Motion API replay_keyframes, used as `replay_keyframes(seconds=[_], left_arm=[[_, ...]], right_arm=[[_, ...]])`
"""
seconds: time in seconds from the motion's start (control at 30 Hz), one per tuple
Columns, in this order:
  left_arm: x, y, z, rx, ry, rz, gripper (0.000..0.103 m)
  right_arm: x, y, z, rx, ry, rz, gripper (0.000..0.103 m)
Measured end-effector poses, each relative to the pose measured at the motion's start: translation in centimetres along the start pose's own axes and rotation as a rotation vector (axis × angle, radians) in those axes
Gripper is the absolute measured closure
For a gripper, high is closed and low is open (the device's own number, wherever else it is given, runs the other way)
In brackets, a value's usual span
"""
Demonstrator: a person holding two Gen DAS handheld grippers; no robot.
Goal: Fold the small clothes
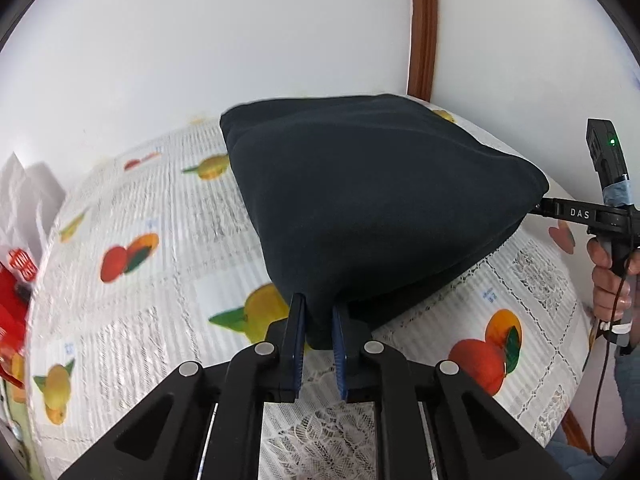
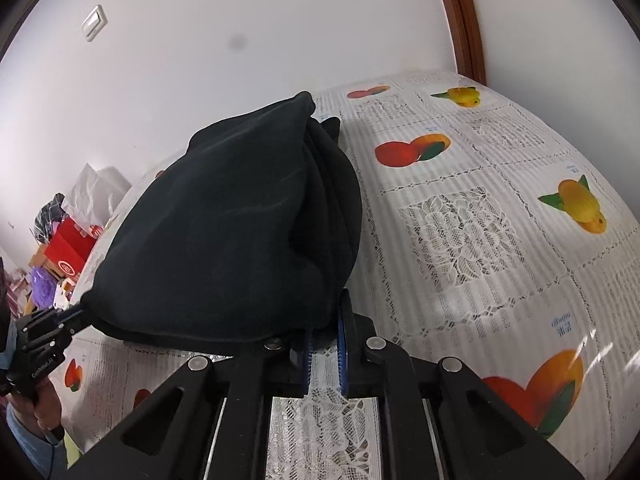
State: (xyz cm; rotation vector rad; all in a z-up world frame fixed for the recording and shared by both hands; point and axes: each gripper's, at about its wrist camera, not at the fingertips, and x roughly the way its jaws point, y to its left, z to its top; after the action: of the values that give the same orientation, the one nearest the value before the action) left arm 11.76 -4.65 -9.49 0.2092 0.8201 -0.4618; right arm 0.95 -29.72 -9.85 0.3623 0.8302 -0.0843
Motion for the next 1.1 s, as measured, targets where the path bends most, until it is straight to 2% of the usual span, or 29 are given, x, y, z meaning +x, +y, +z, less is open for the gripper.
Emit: replay_keyframes(seconds=[0.1,0.2,0.3,0.4,0.43,0.47,0.5,0.57,0.6,0.7,0.8,0.83,0.87,0.9,0.93,1.03,1.1], left_arm=[[0.1,-0.3,-0.2,0.008,0.002,0.004,0.085],[0.0,-0.3,-0.6,-0.002,0.014,-0.023,0.080],[0.1,-0.1,-1.4,-0.003,0.034,-0.045,0.072],[0.7,0.1,-1.9,-0.014,0.051,-0.049,0.069],[0.9,0.1,-1.9,-0.020,0.055,-0.049,0.069],[1.2,0.2,-1.8,-0.029,0.058,-0.051,0.069],[1.5,0.2,-1.5,-0.044,0.060,-0.060,0.069],[2.0,0.2,-1.1,-0.061,0.062,-0.080,0.067],[2.4,0.1,-0.8,-0.070,0.065,-0.085,0.062],[2.9,-0.3,-0.5,-0.071,0.068,-0.075,0.060],[3.2,-0.3,-0.3,-0.078,0.073,-0.069,0.060],[3.3,-0.2,-0.3,-0.082,0.075,-0.068,0.058],[3.5,-0.1,-0.3,-0.088,0.080,-0.065,0.058],[3.6,0.0,-0.4,-0.097,0.082,-0.070,0.058],[3.7,0.2,-0.4,-0.106,0.080,-0.074,0.058],[3.8,0.4,-0.3,-0.114,0.086,-0.075,0.058],[3.9,0.4,-0.2,-0.109,0.085,-0.071,0.058]], right_arm=[[0.1,-0.1,0.1,0.001,0.004,0.001,0.093],[-0.2,-0.3,0.0,-0.008,0.026,0.004,0.089],[-1.9,-0.6,-0.2,-0.034,0.023,-0.027,0.085],[-4.5,-0.7,-0.1,-0.086,-0.003,-0.033,0.083],[-5.2,-0.7,0.2,-0.092,-0.017,-0.032,0.076],[-5.7,-0.6,0.5,-0.092,-0.033,-0.027,0.066],[-6.2,-0.5,1.0,-0.090,-0.052,-0.012,0.061],[-6.2,0.0,1.9,-0.084,-0.077,0.014,0.058],[-5.6,0.4,2.5,-0.076,-0.083,0.024,0.058],[-3.2,1.3,4.0,-0.059,-0.078,0.037,0.058],[0.5,1.4,5.5,-0.002,-0.032,0.028,0.067],[1.5,1.3,5.8,0.021,-0.021,0.025,0.076],[2.7,1.1,6.4,0.051,-0.006,0.026,0.092],[3.3,1.0,6.7,0.060,0.001,0.049,0.097],[3.2,0.9,6.8,0.057,-0.006,0.078,0.097],[1.2,-0.4,6.8,0.084,-0.120,0.133,0.098],[1.7,-1.0,6.6,0.118,-0.095,0.125,0.098]])
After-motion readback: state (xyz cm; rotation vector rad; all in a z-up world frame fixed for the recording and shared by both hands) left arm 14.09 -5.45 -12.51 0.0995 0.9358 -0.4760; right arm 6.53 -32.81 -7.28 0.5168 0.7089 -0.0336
